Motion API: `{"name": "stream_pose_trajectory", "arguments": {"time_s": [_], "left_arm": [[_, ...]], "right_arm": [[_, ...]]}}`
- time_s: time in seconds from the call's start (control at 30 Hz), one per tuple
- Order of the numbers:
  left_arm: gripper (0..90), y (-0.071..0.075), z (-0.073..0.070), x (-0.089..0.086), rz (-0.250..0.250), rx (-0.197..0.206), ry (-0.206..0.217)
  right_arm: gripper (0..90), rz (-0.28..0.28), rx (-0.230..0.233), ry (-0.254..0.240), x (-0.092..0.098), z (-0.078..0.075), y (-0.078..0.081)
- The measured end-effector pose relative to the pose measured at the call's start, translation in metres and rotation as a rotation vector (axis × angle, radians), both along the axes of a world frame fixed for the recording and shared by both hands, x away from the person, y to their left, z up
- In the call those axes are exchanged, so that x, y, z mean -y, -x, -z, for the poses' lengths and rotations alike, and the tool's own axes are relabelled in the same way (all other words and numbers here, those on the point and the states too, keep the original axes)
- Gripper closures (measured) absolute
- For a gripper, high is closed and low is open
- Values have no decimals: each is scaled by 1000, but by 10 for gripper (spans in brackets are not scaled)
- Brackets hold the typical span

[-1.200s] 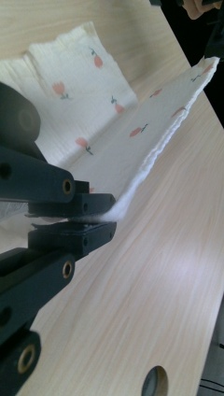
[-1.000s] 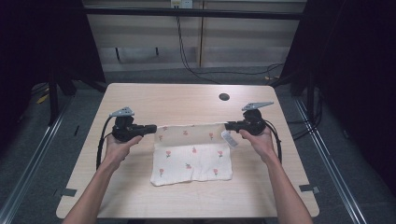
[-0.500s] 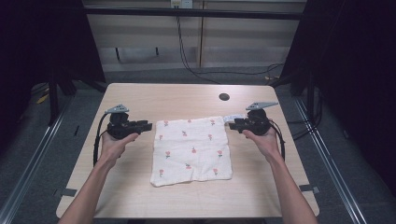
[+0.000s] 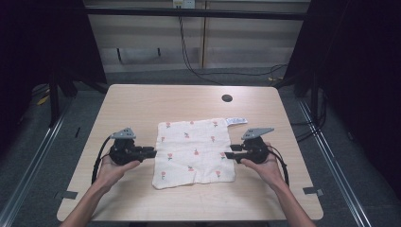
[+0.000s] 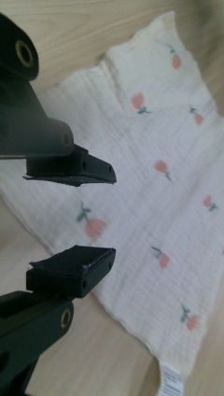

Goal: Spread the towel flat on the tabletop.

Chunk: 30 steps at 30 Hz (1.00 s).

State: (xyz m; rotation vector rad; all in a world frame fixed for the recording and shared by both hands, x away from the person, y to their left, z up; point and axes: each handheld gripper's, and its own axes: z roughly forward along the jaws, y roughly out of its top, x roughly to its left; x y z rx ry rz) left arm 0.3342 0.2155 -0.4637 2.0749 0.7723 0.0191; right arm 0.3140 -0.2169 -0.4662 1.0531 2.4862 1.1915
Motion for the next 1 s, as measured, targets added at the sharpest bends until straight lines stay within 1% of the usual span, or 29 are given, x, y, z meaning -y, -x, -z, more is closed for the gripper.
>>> {"name": "stream_pose_trajectory", "arguments": {"time_s": [0.03, 0.07, 0.13, 0.17, 0.2, 0.27, 0.3, 0.37, 0.43, 0.47, 0.5, 0.53, 0.57, 0.6, 0.63, 0.67, 0.73, 0.77, 0.8, 0.83, 0.87, 0.93, 0.97, 1.0], "left_arm": [[760, 3, 3, 0, 1, -2, -5], [765, 6, 6, 1, 11, -12, 1], [766, 8, 11, 5, 39, -16, -19], [758, 8, 13, 7, 45, -21, -23], [746, 8, 14, 10, 51, -18, -30], [713, 6, 17, 15, 56, -29, -40], [699, 6, 18, 17, 57, -29, -48], [677, 6, 20, 21, 61, -26, -63], [658, 5, 22, 24, 65, -33, -71], [649, 5, 23, 25, 71, -28, -78], [627, 6, 24, 27, 74, -24, -90], [613, 7, 26, 29, 86, -21, -95], [613, 7, 27, 30, 97, -21, -102], [607, 8, 28, 32, 97, -11, -105], [603, 9, 28, 33, 107, -1, -109], [606, 9, 28, 34, 114, -1, -108], [619, 10, 29, 36, 122, 8, -127], [626, 10, 30, 36, 126, 4, -126], [627, 10, 30, 36, 121, 9, -138], [626, 10, 30, 36, 121, 13, -137], [625, 10, 30, 36, 125, 12, -135], [623, 10, 30, 35, 125, 9, -150], [623, 11, 32, 36, 130, 7, -154], [623, 12, 33, 37, 136, 7, -157]], "right_arm": [[570, -5, -12, 20, -2, 3, 3], [569, -8, -10, 36, -3, 7, 6], [563, -12, -20, 44, -5, 13, 8], [559, -11, -20, 50, -7, 15, 8], [552, -6, -27, 50, -8, 18, 8], [543, -6, -31, 78, -11, 22, 6], [540, -4, -28, 85, -13, 24, 6], [538, -9, -37, 99, -16, 26, 6], [542, -20, -34, 130, -19, 27, 6], [548, -27, -34, 156, -20, 30, 6], [553, -22, -12, 150, -20, 31, 7], [562, -15, -12, 146, -20, 32, 8], [592, -17, -12, 154, -20, 31, 8], [630, -17, -16, 154, -20, 30, 9], [678, -20, -9, 159, -20, 30, 9], [708, -14, -16, 159, -19, 30, 10], [788, -10, -14, 160, -18, 29, 11], [806, -8, -20, 158, -17, 29, 12], [826, -7, -21, 166, -16, 29, 13], [849, -6, -31, 156, -15, 29, 13], [857, -9, -43, 140, -13, 29, 14], [866, -11, -72, 119, -10, 29, 15], [872, -9, -84, 118, -10, 28, 17], [874, -7, -86, 125, -9, 27, 20]]}}
